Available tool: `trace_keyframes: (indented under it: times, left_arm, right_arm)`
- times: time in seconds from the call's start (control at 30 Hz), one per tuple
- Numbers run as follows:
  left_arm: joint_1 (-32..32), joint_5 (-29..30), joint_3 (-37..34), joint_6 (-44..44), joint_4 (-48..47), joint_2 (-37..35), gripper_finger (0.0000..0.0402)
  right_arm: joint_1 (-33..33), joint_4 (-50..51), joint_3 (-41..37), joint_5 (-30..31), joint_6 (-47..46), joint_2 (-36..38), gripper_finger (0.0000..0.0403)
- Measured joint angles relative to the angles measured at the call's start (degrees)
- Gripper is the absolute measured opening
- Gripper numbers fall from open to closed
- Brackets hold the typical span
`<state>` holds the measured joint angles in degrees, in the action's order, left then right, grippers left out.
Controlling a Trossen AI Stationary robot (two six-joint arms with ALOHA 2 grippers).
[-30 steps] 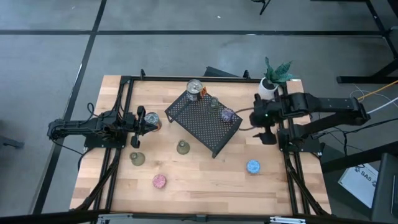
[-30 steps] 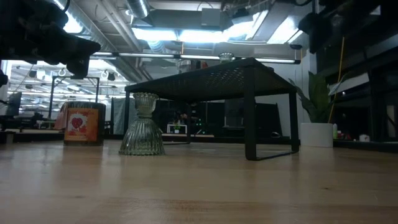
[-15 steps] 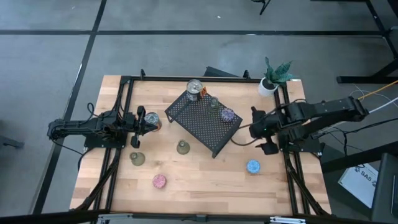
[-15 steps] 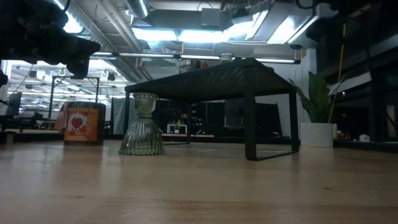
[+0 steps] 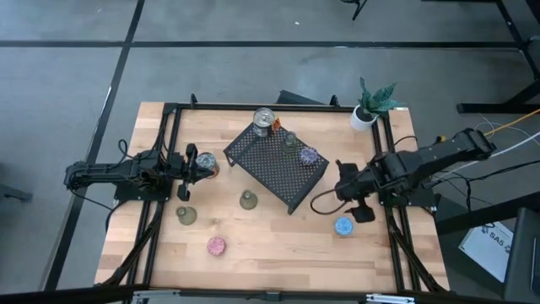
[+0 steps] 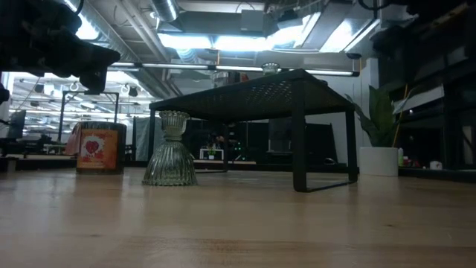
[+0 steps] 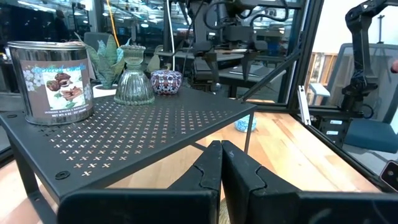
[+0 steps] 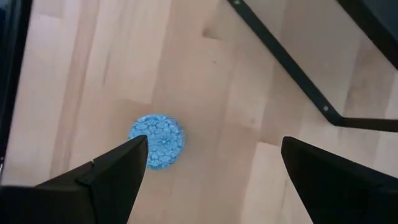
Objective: Pick & Place candle stick holders
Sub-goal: Put the blue scented candle on the shelf
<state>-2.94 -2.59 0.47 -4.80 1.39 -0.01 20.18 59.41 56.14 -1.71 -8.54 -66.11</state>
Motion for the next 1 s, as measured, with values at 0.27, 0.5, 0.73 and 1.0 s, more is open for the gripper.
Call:
trace_keyframes:
  times: [0.27, 0.5, 0.73, 1.0]
  left_arm:
    - [0.00, 0.00, 0.00, 0.00, 0.02, 0.00, 0.0001]
    - [0.00, 0.00, 0.02, 0.00, 0.04, 0.00, 0.0001]
    - [0.00, 0.00, 0.01, -0.02, 0.04, 0.00, 0.0001]
    - [0.00, 0.00, 0.00, -0.01, 0.04, 0.00, 0.0001]
  right_arm:
    - [5.51, -2.15, 0.00, 1.97, 1.05, 0.00, 0.0371]
    - [9.95, -7.45, 0.00, 3.09, -0.80, 0.00, 0.0371]
    - [13.08, -7.05, 0.00, 4.83, -1.32, 0.00, 0.0385]
    - [13.73, -6.99, 0.00, 6.38, -2.02, 0.00, 0.0399]
